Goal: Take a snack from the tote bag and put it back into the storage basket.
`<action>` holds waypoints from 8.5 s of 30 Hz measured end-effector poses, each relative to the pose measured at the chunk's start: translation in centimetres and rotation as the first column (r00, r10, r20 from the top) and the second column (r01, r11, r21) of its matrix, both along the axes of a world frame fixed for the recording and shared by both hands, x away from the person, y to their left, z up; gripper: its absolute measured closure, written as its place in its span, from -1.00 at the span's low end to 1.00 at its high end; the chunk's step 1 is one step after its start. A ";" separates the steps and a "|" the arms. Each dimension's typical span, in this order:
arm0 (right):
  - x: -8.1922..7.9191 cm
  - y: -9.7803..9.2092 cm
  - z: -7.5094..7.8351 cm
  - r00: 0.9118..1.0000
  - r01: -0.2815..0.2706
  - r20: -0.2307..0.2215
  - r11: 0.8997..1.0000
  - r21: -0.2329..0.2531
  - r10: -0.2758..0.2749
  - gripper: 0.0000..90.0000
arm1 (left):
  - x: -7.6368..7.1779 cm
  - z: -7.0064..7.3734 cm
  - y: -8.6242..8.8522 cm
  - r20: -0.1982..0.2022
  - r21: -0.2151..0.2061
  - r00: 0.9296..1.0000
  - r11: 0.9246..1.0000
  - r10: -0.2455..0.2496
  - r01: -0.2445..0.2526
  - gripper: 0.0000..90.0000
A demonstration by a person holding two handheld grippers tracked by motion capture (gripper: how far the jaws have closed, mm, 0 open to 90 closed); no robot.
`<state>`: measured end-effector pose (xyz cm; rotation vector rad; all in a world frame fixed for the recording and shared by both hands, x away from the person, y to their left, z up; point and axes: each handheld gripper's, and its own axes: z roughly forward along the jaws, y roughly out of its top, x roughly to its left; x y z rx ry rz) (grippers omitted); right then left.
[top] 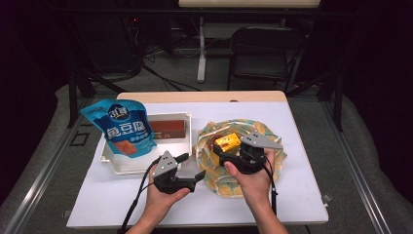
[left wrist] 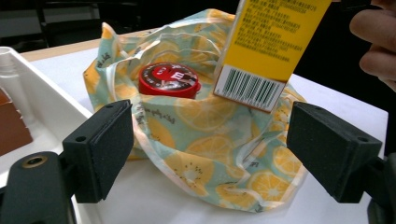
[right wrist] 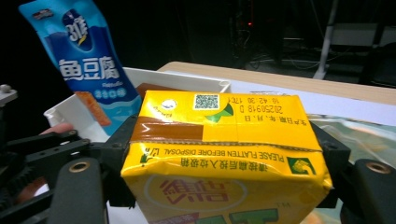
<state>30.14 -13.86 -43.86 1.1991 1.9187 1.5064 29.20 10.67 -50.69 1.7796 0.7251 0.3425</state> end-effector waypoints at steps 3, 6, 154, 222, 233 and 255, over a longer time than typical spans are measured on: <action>-0.3 0.6 -0.1 1.000 -0.014 -0.002 1.000 -0.008 0.014 -0.37 | -0.1 0.0 -0.1 -0.009 -0.004 0.999 0.999 -0.041 0.041 -0.64; -0.5 1.2 -0.5 1.000 -0.017 -0.012 1.000 0.000 0.017 -0.37 | -0.2 -0.1 -0.4 -0.009 -0.007 0.999 0.999 -0.043 0.043 -0.64; -2.5 -8.2 -5.9 0.989 0.124 -0.079 0.992 -0.016 -0.125 -0.64 | 7.9 -5.8 6.9 -0.151 0.128 0.952 0.960 0.267 -0.249 0.08; -1.9 -8.7 -6.5 0.985 0.147 -0.090 0.989 -0.024 -0.148 -0.61 | 7.9 -3.8 9.2 -0.363 0.091 0.826 0.898 0.432 -0.430 1.00; -1.9 -8.6 -6.5 0.985 0.147 -0.083 0.989 -0.030 -0.149 -0.60 | 8.4 -3.6 9.3 -0.341 0.065 0.833 0.895 0.436 -0.441 1.00; -1.8 -8.7 -6.6 0.986 0.144 -0.084 0.989 -0.024 -0.146 -0.60 | 10.2 -3.2 6.8 -0.383 0.073 0.795 0.873 0.471 -0.482 1.00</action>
